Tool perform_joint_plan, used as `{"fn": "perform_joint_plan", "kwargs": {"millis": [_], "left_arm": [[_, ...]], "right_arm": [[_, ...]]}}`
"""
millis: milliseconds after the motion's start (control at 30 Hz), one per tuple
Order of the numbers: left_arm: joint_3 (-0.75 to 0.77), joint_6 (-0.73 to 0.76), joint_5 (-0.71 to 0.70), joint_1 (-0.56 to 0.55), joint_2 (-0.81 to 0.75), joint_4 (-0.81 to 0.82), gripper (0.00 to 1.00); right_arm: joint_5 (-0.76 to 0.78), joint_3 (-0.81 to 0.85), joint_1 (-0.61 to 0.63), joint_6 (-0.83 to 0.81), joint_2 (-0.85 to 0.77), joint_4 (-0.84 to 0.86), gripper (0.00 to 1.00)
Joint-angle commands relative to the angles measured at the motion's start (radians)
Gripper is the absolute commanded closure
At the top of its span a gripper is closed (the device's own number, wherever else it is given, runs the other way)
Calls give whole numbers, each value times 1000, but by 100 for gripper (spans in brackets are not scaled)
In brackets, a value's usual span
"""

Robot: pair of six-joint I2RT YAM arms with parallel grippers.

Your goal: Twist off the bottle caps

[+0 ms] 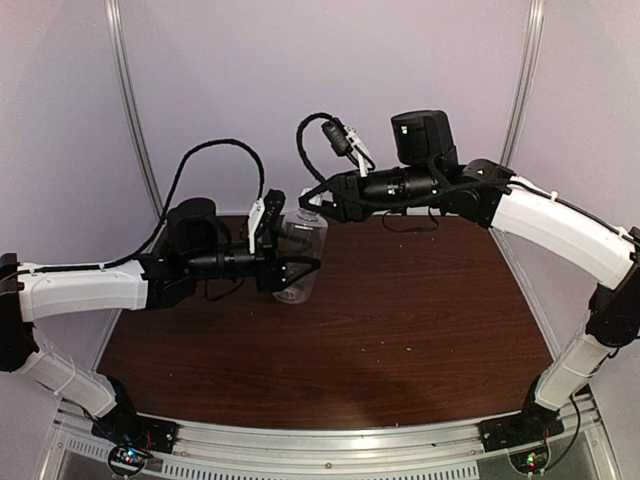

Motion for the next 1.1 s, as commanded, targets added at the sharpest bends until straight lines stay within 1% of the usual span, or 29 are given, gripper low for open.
{"fn": "perform_joint_plan", "kwargs": {"millis": [0,100,333,500,633,867,900,967,1000,1067], "left_arm": [[-10,0,96,3,-15,115,60],[-17,-12,162,3,-15,159,63],[-24,-70,338,3,7,274,65],[-21,-108,409,3,19,323,67],[-27,-93,405,3,-2,307,66],[-7,-12,364,3,-35,188,64],[-3,-4,356,3,-35,172,65],[5,7,333,3,-34,143,66],[9,15,316,2,-34,124,67],[15,34,272,3,-37,86,69]], "right_arm": [[-74,18,0,-94,-20,-1,100],[-156,20,-5,-158,-29,-16,100],[-387,18,-7,-308,-37,-45,100],[-518,38,-13,-394,-29,-99,100],[-529,42,-30,-431,-36,-137,100],[-460,10,-52,-398,-47,-116,100],[-447,8,-52,-392,-45,-115,98],[-414,6,-52,-372,-38,-109,90],[-397,9,-52,-355,-33,-108,84],[-361,10,-52,-314,-26,-94,68]]}}
